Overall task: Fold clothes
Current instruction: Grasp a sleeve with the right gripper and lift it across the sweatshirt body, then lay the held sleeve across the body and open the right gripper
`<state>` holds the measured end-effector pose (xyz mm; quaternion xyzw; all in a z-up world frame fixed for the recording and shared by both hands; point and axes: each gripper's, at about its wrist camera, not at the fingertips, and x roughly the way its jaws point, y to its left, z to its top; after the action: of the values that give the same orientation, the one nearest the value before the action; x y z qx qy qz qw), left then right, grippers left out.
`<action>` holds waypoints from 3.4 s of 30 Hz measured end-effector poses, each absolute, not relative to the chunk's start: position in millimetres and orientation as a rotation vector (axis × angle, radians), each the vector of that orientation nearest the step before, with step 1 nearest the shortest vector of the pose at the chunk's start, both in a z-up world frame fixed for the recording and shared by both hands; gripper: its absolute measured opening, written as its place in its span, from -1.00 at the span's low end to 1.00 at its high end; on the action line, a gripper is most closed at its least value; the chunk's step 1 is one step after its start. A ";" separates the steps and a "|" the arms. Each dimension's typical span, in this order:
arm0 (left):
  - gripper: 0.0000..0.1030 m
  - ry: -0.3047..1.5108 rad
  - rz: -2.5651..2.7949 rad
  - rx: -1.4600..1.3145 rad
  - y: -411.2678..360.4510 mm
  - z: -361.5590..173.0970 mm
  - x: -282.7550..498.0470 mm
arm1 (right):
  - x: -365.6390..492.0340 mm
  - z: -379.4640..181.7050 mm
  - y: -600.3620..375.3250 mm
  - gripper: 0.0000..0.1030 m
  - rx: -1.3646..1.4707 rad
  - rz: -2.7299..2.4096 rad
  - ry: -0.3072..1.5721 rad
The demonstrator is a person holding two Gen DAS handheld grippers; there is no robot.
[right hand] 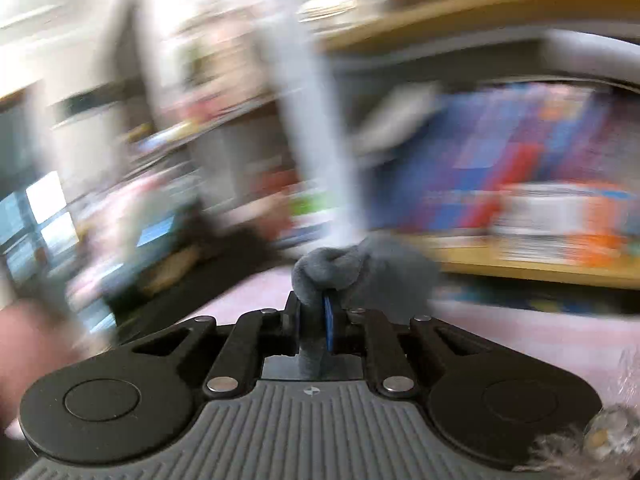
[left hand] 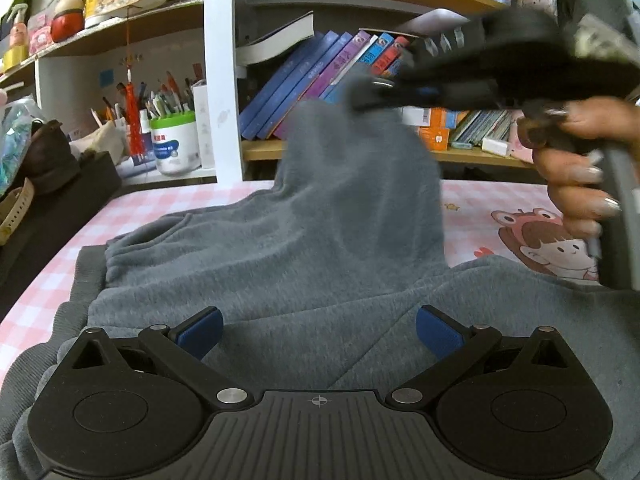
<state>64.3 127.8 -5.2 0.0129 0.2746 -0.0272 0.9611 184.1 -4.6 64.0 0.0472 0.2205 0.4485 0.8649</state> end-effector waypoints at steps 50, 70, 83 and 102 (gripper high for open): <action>1.00 0.577 -0.062 0.047 125.8 -7.0 65.0 | 235.8 -0.8 -62.6 -0.87 0.567 0.527 0.874; 1.00 0.584 -0.065 0.052 126.1 -7.0 65.5 | 255.7 6.3 -231.2 -0.87 0.307 -0.059 0.616; 1.00 0.586 -0.068 0.053 127.9 -6.7 66.0 | 246.8 3.7 -238.4 -0.29 0.281 -0.108 0.653; 1.00 0.614 -0.060 0.024 131.1 -10.1 70.2 | 11.1 12.8 -187.6 -0.12 -0.174 0.299 0.580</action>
<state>70.2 131.1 -10.1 0.0118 0.3022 -0.0294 0.9527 11.1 -187.6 12.8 -0.0851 0.2843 0.1465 0.9436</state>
